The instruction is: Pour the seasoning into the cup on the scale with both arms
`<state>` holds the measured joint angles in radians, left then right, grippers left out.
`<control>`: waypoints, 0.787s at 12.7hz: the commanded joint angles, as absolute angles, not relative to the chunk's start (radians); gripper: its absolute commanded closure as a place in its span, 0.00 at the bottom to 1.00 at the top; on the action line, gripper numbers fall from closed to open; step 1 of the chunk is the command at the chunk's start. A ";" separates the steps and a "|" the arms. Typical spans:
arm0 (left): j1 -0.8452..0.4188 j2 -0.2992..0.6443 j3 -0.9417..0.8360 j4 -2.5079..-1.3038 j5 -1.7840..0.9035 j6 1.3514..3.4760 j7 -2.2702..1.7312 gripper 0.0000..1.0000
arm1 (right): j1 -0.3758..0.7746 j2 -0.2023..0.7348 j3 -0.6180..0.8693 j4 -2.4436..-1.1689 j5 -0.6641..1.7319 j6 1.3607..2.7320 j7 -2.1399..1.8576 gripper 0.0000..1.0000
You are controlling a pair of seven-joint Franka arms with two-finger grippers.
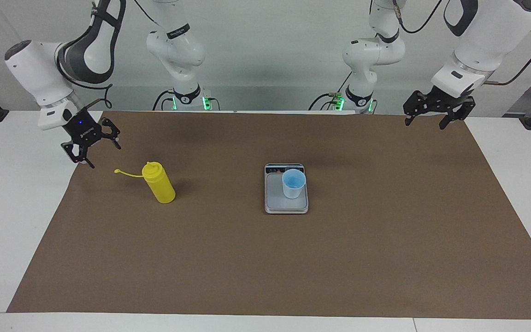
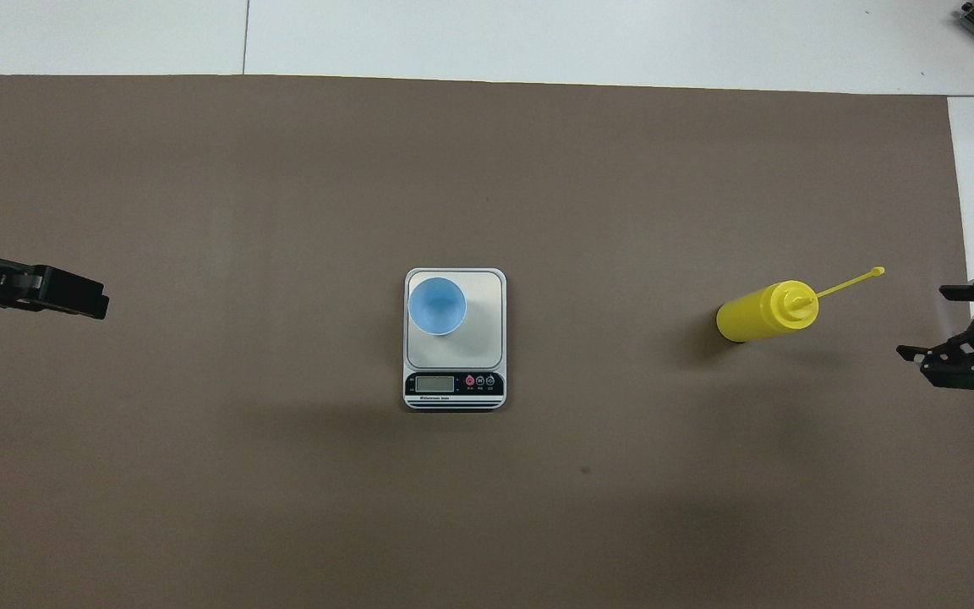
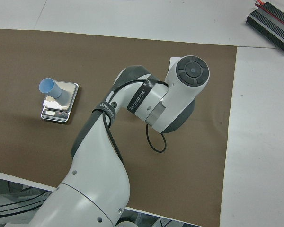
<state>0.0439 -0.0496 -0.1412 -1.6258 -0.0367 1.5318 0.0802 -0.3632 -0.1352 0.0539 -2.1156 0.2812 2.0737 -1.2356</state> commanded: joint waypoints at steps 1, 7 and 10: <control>0.052 -0.083 -0.140 -1.664 -0.054 1.542 0.081 0.00 | -0.313 -0.135 0.060 -2.039 0.181 1.996 -0.900 0.00; 0.052 -0.083 -0.140 -1.664 -0.054 1.542 0.081 0.00 | -0.158 -0.101 0.064 -1.864 -0.055 1.835 -0.444 0.00; 0.052 -0.083 -0.140 -1.664 -0.054 1.542 0.081 0.00 | -0.118 -0.078 0.066 -1.793 -0.058 1.763 -0.255 0.00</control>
<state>0.0439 -0.0496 -0.1411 -1.6259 -0.0367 1.5318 0.0802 -0.1350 -0.1194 0.0609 -1.8656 -0.0332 1.8166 -0.3462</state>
